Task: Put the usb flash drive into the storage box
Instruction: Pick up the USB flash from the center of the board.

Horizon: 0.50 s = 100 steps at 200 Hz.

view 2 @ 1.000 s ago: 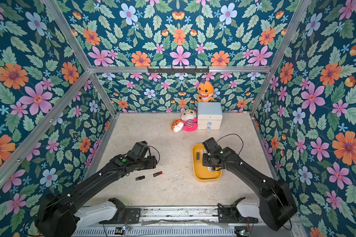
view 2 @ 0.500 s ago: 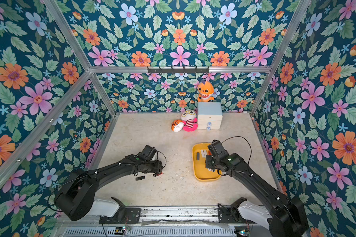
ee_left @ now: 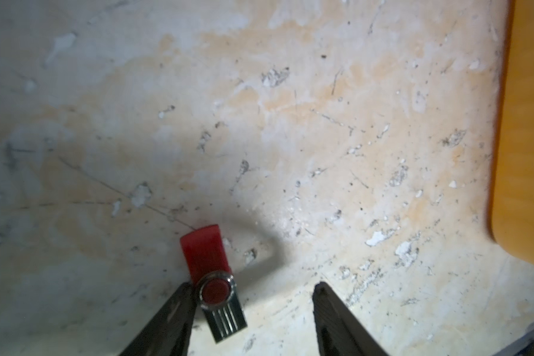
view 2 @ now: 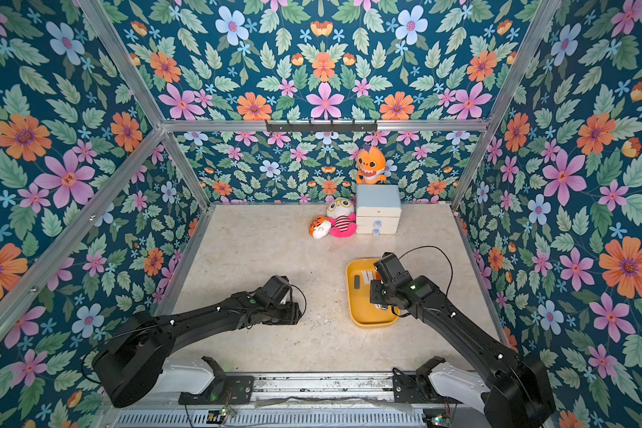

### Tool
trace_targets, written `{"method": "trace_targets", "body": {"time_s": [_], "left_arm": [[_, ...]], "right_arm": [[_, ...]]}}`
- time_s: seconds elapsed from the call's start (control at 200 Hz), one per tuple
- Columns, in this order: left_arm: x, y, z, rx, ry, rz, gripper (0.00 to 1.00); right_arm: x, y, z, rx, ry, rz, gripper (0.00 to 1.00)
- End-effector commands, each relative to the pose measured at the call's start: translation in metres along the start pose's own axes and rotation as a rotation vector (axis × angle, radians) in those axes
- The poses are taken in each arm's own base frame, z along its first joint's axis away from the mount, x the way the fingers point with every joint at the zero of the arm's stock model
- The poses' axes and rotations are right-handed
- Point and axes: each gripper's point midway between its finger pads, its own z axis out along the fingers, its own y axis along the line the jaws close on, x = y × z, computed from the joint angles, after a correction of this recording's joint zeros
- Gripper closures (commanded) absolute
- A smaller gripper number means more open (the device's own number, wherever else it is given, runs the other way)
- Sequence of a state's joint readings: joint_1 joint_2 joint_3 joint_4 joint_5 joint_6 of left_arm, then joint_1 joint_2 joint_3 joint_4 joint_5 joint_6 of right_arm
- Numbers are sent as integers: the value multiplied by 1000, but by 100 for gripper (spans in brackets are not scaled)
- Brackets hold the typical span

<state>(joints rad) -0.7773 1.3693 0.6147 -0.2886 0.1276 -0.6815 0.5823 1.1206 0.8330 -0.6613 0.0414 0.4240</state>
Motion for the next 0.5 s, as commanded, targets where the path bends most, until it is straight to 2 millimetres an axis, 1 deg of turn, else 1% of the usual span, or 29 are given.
{"method": "trace_targets", "body": {"time_s": [0.0, 0.085, 0.21, 0.41, 0.495], "left_arm": [[9, 15, 2, -82, 29, -29, 34], [10, 27, 3, -154, 35, -43, 35], [11, 33, 8, -208, 46, -56, 37], [17, 37, 14, -291, 78, -36, 50], [20, 37, 13, -326, 85, -17, 54]], "right_arm": [[0, -2, 1, 12, 2, -5, 47], [0, -2, 1, 12, 5, -8, 47], [1, -1, 1, 8, 8, -7, 47], [1, -1, 2, 9, 11, -7, 47], [2, -1, 2, 10, 17, -9, 47]]}}
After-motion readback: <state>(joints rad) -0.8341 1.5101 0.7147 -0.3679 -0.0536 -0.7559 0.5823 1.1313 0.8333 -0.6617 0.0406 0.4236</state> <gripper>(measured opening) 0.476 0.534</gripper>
